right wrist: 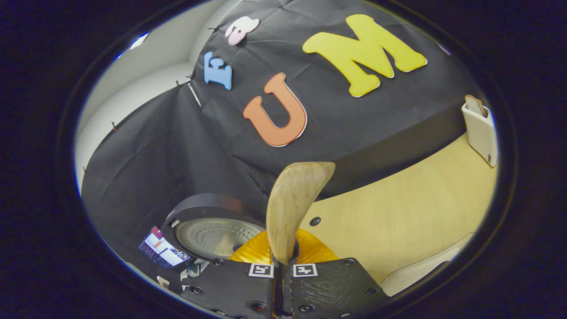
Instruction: Close the left gripper, press the button to open the rice cooker; take a wooden spoon from the chopstick holder with the right hand, scoop a spoonful of rice and pour it into the rice cooker, then put the wooden spoon back into the chopstick holder.
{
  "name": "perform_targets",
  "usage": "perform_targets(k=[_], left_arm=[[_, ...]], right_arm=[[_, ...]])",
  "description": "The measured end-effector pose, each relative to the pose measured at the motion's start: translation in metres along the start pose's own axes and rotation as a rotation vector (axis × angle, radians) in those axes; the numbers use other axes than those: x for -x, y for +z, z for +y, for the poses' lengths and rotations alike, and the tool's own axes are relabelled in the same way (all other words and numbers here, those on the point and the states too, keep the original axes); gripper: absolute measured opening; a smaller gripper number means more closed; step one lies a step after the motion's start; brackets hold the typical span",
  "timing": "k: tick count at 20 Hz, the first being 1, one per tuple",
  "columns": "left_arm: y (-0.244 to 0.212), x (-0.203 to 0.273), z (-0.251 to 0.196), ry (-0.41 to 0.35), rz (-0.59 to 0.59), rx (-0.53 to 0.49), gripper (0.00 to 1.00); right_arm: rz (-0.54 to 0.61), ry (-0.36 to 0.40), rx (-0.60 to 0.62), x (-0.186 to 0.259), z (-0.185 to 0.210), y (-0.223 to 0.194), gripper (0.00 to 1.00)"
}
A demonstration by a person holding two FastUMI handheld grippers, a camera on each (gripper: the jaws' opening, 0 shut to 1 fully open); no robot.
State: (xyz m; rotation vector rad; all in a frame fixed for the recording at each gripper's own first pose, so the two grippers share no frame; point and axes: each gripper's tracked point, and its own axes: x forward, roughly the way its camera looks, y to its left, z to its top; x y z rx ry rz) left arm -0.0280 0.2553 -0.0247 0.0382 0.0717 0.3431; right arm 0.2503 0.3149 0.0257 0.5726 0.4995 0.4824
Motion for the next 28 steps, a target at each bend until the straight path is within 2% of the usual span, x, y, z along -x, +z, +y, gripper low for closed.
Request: perform_targets(k=[3,4,5,17,20,28], left_arm=[[-0.003,-0.002,0.007,0.017,0.006,-0.002,0.99],[-0.003,-0.002,0.008,0.024,0.007,-0.004,0.95],[-0.004,-0.001,0.009,0.028,0.01,-0.006,0.99],[0.0,0.0,0.01,0.011,-0.005,0.005,0.99],[0.001,0.002,0.01,0.01,-0.01,0.001,0.99],[0.006,0.005,0.013,0.02,-0.025,0.014,0.99]], right_arm=[[0.011,-0.026,0.084,-0.017,0.009,-0.014,0.01],[0.003,-0.033,0.12,-0.021,0.012,-0.015,0.01],[-0.004,-0.042,0.161,-0.024,0.013,-0.016,0.01],[-0.06,-0.081,0.486,-0.028,0.037,-0.02,0.01],[-0.101,-0.083,0.583,-0.024,0.05,-0.019,0.01],[-0.246,-0.061,0.935,-0.016,0.106,-0.027,0.02]])
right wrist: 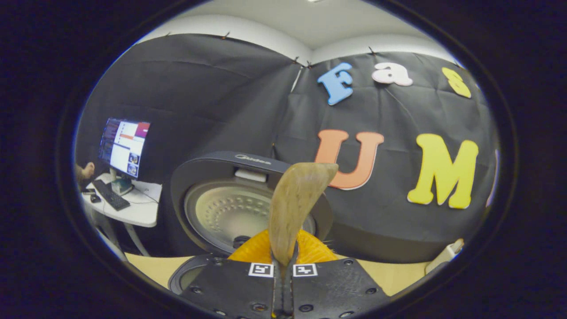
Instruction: Close the left gripper, press the button to open the rice cooker; take a wooden spoon from the chopstick holder with the right hand, scoop a spoonful of rice and pour it into the rice cooker, then put the wooden spoon back into the chopstick holder.
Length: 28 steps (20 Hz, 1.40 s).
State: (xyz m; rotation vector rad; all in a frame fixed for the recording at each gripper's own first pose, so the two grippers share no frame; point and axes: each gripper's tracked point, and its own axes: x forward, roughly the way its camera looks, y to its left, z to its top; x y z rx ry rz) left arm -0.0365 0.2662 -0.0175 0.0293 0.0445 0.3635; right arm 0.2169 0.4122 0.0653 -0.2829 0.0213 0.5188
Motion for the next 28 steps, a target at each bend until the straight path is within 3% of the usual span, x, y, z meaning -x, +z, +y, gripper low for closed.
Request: perform_targets(k=[4,9,13,17,19,20,23,28], left_arm=[[0.0,0.001,0.007,0.014,-0.006,0.005,0.99],[0.001,0.003,0.008,0.015,-0.002,0.008,0.99],[0.004,0.003,0.003,0.009,-0.008,0.021,0.99],[0.01,0.002,-0.021,-0.033,-0.011,0.025,0.99],[0.013,0.003,-0.04,-0.073,-0.011,0.044,0.95],[0.016,0.003,-0.049,-0.089,-0.017,0.045,0.99],[0.019,0.005,-0.072,-0.117,-0.015,0.018,0.99],[0.016,0.005,-0.112,-0.171,-0.008,-0.021,0.99]], right_arm=[[-0.024,-0.001,0.04,0.0,0.011,0.004,0.01],[0.007,0.014,-0.034,0.001,0.009,-0.004,0.01],[0.03,0.019,-0.142,0.012,-0.009,-0.005,0.01],[0.066,0.025,-0.364,0.039,-0.04,-0.005,0.01],[0.068,0.015,-0.447,0.054,-0.065,-0.003,0.01],[0.065,0.003,-0.474,0.064,-0.082,-0.006,0.01],[0.048,-0.062,-0.552,0.1,-0.141,-0.014,0.0],[0.007,-0.276,-0.609,0.183,-0.271,-0.049,0.01]])
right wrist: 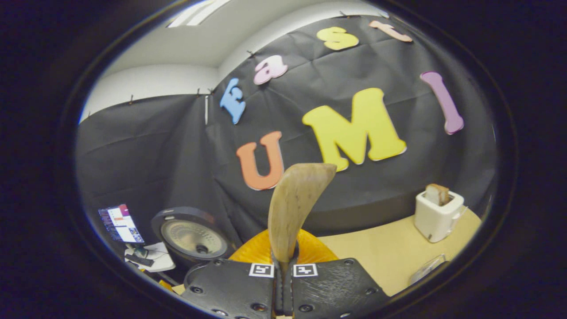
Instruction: Close the left gripper, press the button to open the rice cooker; take a wooden spoon from the chopstick holder with the right hand, scoop a spoonful of rice and pour it into the rice cooker, then put the wooden spoon back into the chopstick holder.
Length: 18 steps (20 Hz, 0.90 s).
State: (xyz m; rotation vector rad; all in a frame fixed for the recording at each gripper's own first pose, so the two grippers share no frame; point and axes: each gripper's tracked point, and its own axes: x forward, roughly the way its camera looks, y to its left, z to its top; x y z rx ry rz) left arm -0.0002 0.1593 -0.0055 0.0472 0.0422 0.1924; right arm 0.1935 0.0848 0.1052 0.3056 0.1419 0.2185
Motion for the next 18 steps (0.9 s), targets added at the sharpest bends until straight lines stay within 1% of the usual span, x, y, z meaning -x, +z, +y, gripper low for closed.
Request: perform_targets(k=[4,6,8,10,12,16,18], left_arm=[[0.006,0.0,-0.026,-0.04,-0.018,-0.001,0.99],[0.008,0.001,-0.028,-0.038,-0.024,-0.001,0.99],[0.007,0.001,-0.03,-0.036,-0.022,-0.006,0.99],[0.007,0.001,-0.031,-0.036,-0.02,-0.015,0.99],[0.009,0.002,-0.032,-0.034,-0.023,-0.023,0.99],[0.006,0.003,-0.031,-0.042,-0.012,-0.022,0.99],[0.007,0.004,-0.026,-0.026,-0.011,-0.022,0.99]], right_arm=[[-0.042,-0.173,-0.015,0.042,-0.117,0.017,0.01],[-0.051,-0.255,-0.038,0.056,-0.17,0.016,0.01],[-0.029,-0.319,-0.043,0.06,-0.211,0.007,0.01],[0.009,-0.348,-0.063,0.055,-0.238,-0.011,0.01],[0.038,-0.372,-0.05,0.048,-0.256,-0.029,0.01],[0.058,-0.404,0.026,0.03,-0.278,-0.062,0.02],[0.055,-0.4,0.053,0.023,-0.281,-0.072,0.01]])
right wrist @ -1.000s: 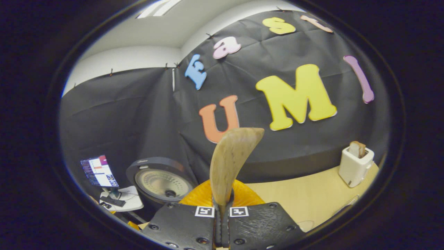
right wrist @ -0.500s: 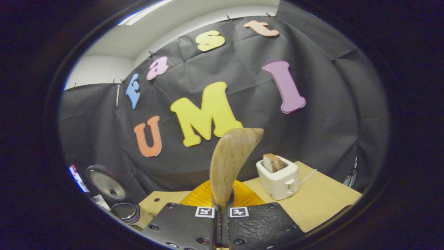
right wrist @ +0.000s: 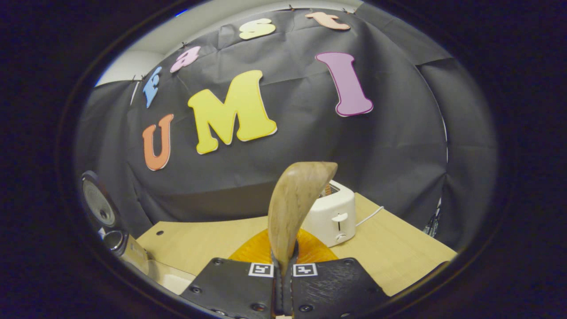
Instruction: Close the left gripper, press the button to open the rice cooker; take a wooden spoon from the chopstick holder with the right hand, scoop a spoonful of rice and pour it into the rice cooker, then put the wooden spoon back into the chopstick holder.
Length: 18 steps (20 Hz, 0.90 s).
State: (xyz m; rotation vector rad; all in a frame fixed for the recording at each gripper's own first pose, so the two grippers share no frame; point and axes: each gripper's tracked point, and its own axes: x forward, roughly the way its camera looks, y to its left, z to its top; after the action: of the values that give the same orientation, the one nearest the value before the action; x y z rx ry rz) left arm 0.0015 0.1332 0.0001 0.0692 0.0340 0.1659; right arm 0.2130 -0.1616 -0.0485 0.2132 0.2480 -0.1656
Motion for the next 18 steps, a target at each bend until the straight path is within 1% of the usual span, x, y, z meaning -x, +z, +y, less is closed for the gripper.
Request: perform_targets(k=[3,6,7,10,12,14,15,16,17,18], left_arm=[[0.002,0.0,0.004,0.008,-0.005,0.005,0.99],[-0.001,-0.001,0.005,0.007,0.006,0.009,0.99],[-0.003,-0.001,0.006,0.009,0.012,0.011,0.99],[-0.004,-0.001,0.005,0.008,0.018,0.013,0.99],[-0.002,0.0,0.004,0.008,0.013,0.014,0.99],[0.002,0.001,0.002,0.007,0.004,0.019,0.99],[0.001,0.0,0.003,0.005,0.003,0.024,0.99],[0.002,0.001,0.002,0.002,0.001,0.026,0.99],[0.003,0.001,0.0,0.0,0.0,0.027,0.99],[0.004,0.001,-0.002,-0.001,0.001,0.024,0.99]], right_arm=[[-0.008,-0.013,0.033,-0.009,-0.001,-0.015,0.02],[0.008,-0.005,0.007,-0.011,0.0,-0.026,0.02],[0.01,-0.009,0.003,-0.011,-0.001,-0.028,0.05],[0.017,-0.025,-0.007,-0.011,-0.007,-0.031,0.07],[0.008,-0.013,-0.027,-0.008,-0.005,-0.028,0.07],[0.002,-0.01,-0.042,-0.002,-0.011,-0.026,0.19],[-0.012,-0.024,-0.042,-0.001,-0.017,-0.023,0.28],[-0.038,-0.034,-0.045,0.004,-0.021,-0.015,0.27],[-0.067,-0.051,-0.045,0.009,-0.027,-0.003,0.49],[-0.099,-0.057,-0.044,0.014,-0.031,0.007,0.65]])
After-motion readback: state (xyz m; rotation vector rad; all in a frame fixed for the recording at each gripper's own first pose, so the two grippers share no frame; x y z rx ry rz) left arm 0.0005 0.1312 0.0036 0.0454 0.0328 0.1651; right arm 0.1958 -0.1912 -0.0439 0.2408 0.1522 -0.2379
